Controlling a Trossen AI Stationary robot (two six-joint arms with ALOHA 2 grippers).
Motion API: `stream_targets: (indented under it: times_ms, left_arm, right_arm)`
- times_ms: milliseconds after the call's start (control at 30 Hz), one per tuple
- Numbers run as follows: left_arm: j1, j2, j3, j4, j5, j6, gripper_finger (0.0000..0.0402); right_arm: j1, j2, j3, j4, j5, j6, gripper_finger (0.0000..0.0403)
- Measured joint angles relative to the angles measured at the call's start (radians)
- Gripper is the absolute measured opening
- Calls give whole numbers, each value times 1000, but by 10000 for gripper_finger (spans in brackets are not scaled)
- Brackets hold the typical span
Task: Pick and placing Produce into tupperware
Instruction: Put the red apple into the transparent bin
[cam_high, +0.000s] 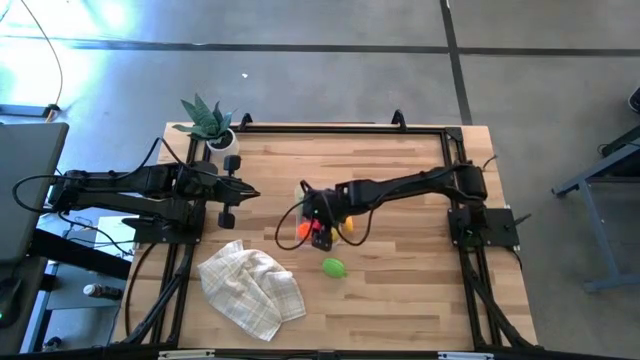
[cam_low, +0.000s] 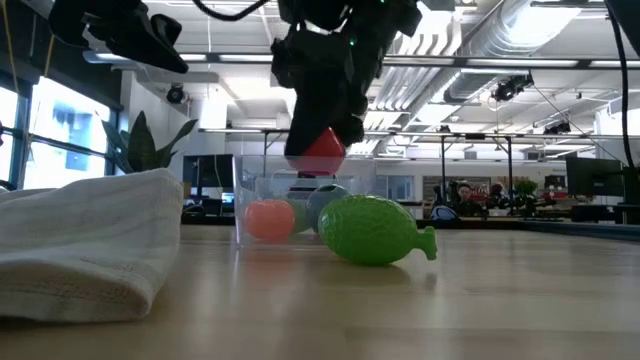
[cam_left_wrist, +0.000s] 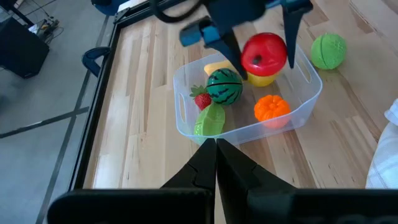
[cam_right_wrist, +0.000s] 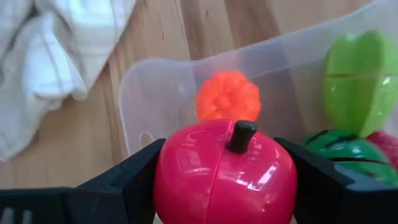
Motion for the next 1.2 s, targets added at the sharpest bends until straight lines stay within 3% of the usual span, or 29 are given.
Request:
stream_targets:
  times_ms: [700,1200]
  left_arm:
    - [0,0,0,1,0,0,3]
    - [0,0,0,3,0,0,3]
  right_arm:
    - [12,77,-15,28,8,-45,264]
    - [25,81,-15,26,30,-220,264]
